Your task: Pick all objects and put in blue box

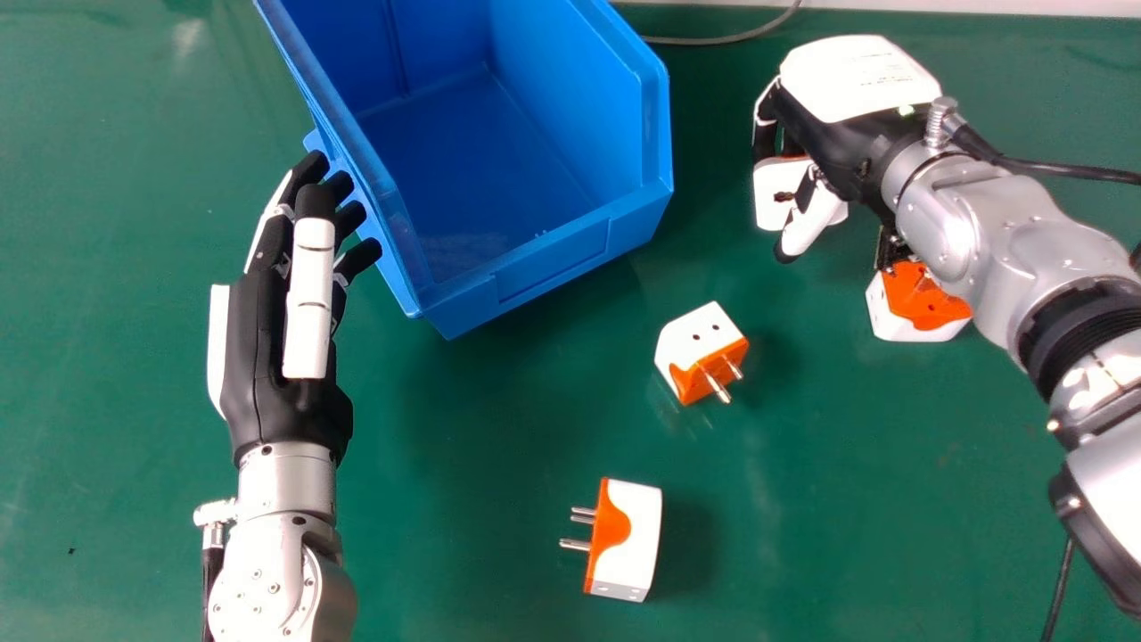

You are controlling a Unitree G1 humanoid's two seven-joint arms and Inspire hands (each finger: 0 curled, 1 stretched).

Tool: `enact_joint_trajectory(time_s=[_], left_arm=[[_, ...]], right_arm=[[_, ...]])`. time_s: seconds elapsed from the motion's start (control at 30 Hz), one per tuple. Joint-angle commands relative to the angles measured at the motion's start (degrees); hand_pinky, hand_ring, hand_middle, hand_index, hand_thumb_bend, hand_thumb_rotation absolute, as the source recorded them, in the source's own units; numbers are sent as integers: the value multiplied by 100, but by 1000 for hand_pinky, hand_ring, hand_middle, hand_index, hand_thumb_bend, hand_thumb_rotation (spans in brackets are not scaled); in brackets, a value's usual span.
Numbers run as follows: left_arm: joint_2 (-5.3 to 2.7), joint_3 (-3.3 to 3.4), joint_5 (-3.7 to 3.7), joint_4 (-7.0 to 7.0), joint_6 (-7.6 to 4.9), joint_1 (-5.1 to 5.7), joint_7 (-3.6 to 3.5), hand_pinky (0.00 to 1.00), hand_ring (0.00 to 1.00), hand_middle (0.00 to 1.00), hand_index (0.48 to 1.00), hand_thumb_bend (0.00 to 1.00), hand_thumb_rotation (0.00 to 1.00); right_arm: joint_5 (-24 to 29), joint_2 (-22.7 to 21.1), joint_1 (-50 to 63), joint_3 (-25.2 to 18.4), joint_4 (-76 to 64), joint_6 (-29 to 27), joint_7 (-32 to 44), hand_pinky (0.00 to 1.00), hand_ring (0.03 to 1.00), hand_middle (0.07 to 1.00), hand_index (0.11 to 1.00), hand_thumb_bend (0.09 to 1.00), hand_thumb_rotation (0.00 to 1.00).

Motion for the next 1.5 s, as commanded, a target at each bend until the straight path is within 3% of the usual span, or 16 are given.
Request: enact_joint_trajectory(time_s=[0.0, 0.23, 0.43, 0.6, 0.7, 1.0, 1.13, 1.47], left_arm=[[73, 11, 31, 55, -191, -100, -50, 814, 867, 875, 866, 663, 783], [72, 26, 46, 182, -322, -141, -60, 811, 867, 875, 867, 665, 775], [43, 14, 42, 177, -298, -152, -43, 809, 867, 875, 866, 668, 771], [43, 35, -26, 233, -318, -178, -100, 806, 864, 872, 864, 670, 767], [49, 45, -16, 282, -355, -197, -103, 806, 864, 872, 864, 670, 767], [56, 31, -10, 260, -334, -196, -103, 805, 864, 873, 866, 676, 757], [44, 34, -40, 246, -344, -189, -119, 805, 864, 873, 866, 676, 757], [26, 22, -4, 256, -390, -158, -97, 804, 864, 872, 865, 682, 752]], right_arm=[[198, -135, -243, -215, -209, -148, -258, 310, 397, 501, 513, 515, 1], [261, -182, -297, -431, -703, -255, -569, 325, 407, 508, 500, 515, 0], [271, -201, -403, -616, -1399, -17, -487, 321, 413, 516, 502, 510, 0], [134, -204, -371, -644, -2229, 296, -386, 320, 419, 518, 505, 507, 0], [143, -167, -285, -700, -2592, 427, -385, 320, 419, 518, 505, 507, 0], [-205, -43, -241, -655, -3276, 733, -562, 313, 424, 511, 520, 501, 0], [-321, 82, -249, -665, -3435, 690, -854, 313, 424, 511, 520, 501, 0], [-648, 507, -494, -397, -3251, 450, -1156, 333, 435, 525, 506, 498, 0]])
